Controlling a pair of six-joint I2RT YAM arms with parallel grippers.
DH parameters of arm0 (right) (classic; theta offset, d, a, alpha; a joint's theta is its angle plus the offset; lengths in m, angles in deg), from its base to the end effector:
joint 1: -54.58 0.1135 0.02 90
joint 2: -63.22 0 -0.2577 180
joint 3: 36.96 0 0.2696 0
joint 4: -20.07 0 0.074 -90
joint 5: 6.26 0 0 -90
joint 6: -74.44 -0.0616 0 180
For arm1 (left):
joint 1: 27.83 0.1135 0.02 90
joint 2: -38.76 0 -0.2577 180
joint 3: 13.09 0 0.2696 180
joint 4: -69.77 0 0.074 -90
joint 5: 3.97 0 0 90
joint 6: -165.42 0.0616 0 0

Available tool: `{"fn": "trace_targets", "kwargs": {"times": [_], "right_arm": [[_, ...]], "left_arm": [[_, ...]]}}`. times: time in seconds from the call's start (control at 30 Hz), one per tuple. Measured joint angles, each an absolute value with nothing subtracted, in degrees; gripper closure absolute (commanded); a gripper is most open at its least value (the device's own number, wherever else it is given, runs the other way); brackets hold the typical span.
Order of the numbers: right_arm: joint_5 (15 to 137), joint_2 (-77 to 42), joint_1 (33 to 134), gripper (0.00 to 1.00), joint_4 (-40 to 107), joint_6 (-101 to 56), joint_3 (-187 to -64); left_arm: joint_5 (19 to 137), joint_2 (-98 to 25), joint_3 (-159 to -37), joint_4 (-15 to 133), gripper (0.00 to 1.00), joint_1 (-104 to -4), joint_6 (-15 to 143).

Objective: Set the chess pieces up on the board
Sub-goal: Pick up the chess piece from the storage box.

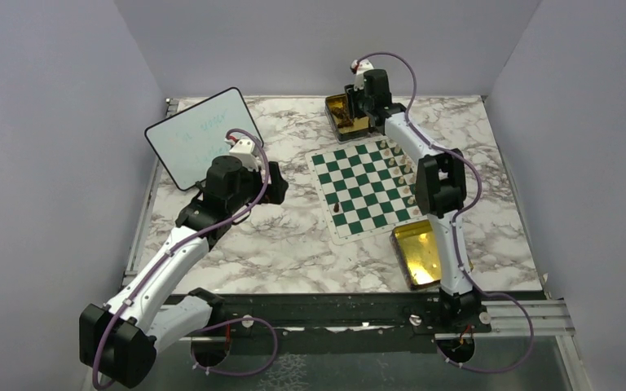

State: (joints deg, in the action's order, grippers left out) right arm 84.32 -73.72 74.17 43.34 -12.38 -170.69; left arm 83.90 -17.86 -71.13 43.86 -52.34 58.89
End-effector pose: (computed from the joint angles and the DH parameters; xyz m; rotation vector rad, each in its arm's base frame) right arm 0.5644 0.2002 0.2139 -0.3959 1.9983 0.1698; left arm 0.2457 -0.1145 0.2792 0.1657 2.0259 -0.4937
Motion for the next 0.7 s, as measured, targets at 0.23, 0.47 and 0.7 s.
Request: {"fn": "trace_targets", "kwargs": {"times": [0.23, 0.47, 0.7], "right_arm": [[80.86, -82.18, 73.58, 0.54, 43.65, -10.96, -178.61], [79.75, -88.22, 73.58, 0.54, 43.54, -9.61, -184.88], [79.57, -90.18, 73.58, 0.58, 43.3, -9.19, -185.29]], "left_arm": [[83.94, -19.96, -71.13, 43.77, 0.01, -52.34, 58.93], [83.94, -20.42, -71.13, 43.51, 0.01, -52.34, 58.95], [83.94, -21.14, -71.13, 43.49, 0.01, -52.34, 58.95]]}}
